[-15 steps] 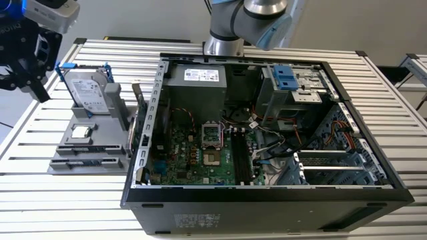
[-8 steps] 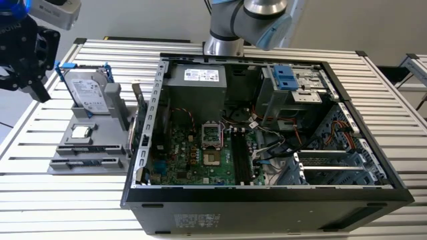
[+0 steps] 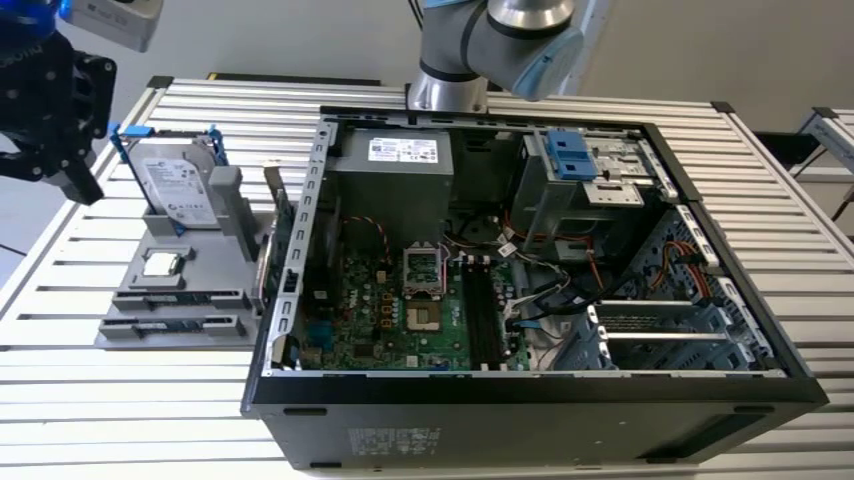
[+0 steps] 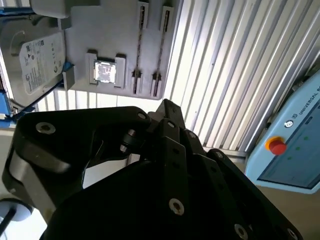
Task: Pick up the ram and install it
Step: 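Pick up the ram and move it above insertion slot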
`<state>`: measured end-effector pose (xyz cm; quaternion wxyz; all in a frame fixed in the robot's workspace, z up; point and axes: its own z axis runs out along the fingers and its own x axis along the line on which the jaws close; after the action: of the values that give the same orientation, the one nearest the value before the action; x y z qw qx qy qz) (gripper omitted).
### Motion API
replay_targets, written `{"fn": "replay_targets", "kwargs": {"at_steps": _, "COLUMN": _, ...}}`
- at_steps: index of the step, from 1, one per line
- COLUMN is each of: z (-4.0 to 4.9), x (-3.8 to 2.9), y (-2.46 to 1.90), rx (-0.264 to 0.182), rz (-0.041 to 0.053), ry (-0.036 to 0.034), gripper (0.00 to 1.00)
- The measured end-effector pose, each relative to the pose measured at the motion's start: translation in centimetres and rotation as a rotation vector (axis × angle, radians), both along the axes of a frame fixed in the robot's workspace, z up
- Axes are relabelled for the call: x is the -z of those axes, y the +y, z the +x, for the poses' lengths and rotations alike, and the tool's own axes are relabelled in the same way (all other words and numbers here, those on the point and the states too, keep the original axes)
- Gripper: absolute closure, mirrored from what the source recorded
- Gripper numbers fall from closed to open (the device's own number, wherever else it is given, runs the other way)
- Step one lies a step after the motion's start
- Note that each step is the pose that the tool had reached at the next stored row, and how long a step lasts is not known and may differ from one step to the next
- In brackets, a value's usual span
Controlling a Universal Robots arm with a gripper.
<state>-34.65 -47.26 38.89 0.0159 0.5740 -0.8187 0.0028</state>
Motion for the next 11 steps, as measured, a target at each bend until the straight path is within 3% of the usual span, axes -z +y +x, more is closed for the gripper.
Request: {"fn": "replay_targets", "kwargs": {"at_steps": 11, "z": 0.0, "x": 0.01, "y": 0.13, "rx": -0.176, "rz": 0.0001, "ry": -0.0003, "gripper": 1.0}}
